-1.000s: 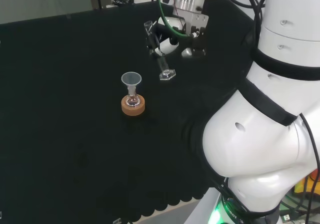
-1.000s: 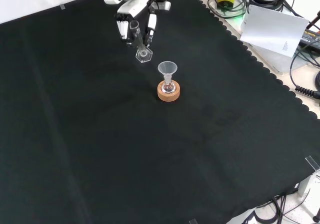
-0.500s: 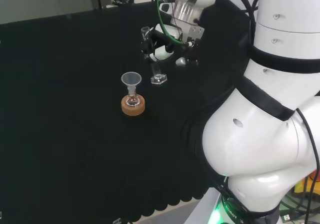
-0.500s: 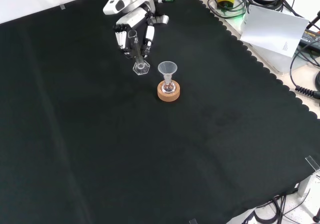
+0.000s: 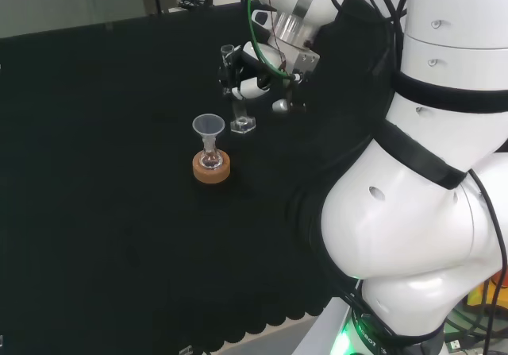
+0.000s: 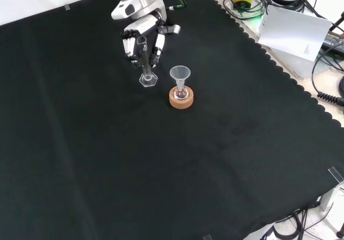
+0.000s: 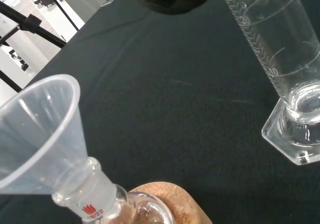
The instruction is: Put the graduated cylinder back on the table.
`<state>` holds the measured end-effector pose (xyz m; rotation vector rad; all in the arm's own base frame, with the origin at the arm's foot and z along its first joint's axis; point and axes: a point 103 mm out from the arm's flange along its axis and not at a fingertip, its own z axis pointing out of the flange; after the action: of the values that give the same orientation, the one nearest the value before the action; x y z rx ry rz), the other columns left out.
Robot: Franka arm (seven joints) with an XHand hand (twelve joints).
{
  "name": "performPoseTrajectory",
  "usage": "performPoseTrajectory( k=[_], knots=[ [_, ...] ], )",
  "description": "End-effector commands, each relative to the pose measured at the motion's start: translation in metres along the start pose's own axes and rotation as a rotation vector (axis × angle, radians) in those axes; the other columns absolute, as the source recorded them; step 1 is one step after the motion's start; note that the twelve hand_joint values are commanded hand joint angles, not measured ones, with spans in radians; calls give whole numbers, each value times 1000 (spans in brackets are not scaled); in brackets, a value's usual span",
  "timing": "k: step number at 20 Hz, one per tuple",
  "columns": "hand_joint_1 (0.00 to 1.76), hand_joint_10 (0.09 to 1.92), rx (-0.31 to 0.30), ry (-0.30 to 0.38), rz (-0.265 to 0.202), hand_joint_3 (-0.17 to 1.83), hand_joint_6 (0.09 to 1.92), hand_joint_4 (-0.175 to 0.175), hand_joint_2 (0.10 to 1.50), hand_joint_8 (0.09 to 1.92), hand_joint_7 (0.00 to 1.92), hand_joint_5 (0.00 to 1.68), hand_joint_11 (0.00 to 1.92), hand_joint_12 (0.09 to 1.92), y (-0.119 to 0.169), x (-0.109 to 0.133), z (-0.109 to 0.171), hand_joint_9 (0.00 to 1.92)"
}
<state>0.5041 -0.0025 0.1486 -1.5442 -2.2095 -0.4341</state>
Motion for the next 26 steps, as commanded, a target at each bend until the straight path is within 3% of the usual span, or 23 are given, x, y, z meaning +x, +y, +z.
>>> performPoseTrajectory(
  k=[1, 26],
  knots=[
    [1236, 87, -29, 5, -9, -2, 1016, 10, 1098, 867, 1100, 962, 1204, 725, 4, -3, 6, 1486],
    [1225, 87, -68, 51, 13, 3, 1068, 24, 1113, 929, 1050, 941, 1186, 746, 18, -20, 27, 1462]
  ],
)
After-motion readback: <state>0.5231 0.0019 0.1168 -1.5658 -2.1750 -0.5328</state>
